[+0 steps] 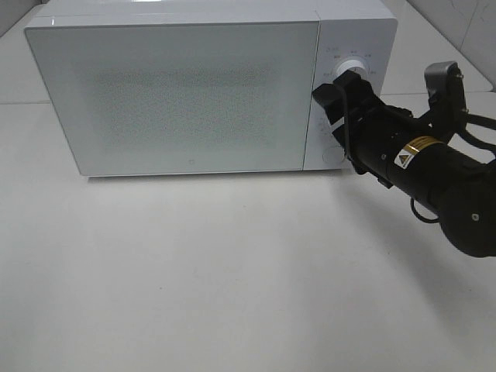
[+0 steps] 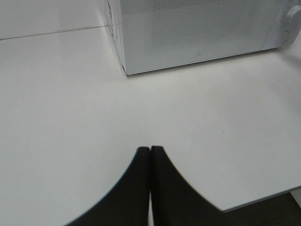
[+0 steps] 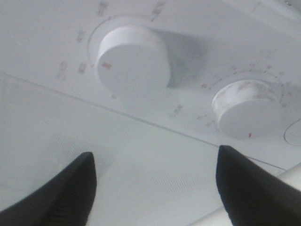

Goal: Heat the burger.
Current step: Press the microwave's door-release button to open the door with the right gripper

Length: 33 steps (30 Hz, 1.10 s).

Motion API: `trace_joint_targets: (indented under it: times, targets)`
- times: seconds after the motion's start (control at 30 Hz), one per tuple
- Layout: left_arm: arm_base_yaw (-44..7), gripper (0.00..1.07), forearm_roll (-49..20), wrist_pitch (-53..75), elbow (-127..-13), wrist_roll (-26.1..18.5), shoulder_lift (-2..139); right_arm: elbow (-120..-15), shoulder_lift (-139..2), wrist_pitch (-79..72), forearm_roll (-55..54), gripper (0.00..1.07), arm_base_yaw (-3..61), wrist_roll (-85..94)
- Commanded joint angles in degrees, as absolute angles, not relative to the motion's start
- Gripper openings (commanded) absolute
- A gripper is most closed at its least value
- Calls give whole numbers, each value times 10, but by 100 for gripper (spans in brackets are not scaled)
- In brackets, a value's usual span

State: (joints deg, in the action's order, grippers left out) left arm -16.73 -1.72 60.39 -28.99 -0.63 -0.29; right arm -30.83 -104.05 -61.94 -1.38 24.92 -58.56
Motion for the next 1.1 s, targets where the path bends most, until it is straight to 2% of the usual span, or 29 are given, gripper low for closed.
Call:
trace_joint_targets:
  times: [0.03,0.33,0.57,0.6,0.73,0.93,1.03,1.1]
  targets:
    - [-165,0,-15,596,-289,-6,-13,-307,-1001,-547,56,65,248,-516]
    - [-165,0,-15,596,-289,-6,-13,-310,-910,-355,143,64,248,-278]
    - [-165,0,-15,596,-289,-6,-13,-344,-888,-186,206,64,248,-227]
    - [-165,0,-15,596,-289,-6,-13,-364,-886,-120,223,63,248,-228]
    - [-165,0,-15,596,-289,-6,-13,-392,-886,-32,225,62,248,-229]
    - [-165,0,-15,596,-289,-6,-13,-469,-886,205,217,59,248,-229]
    - [-165,0,-15,596,-289,-6,-13,-479,-886,234,214,59,248,-225]
    - [-165,0,-15,596,-289,-6,-13,-510,-886,328,176,59,244,-182]
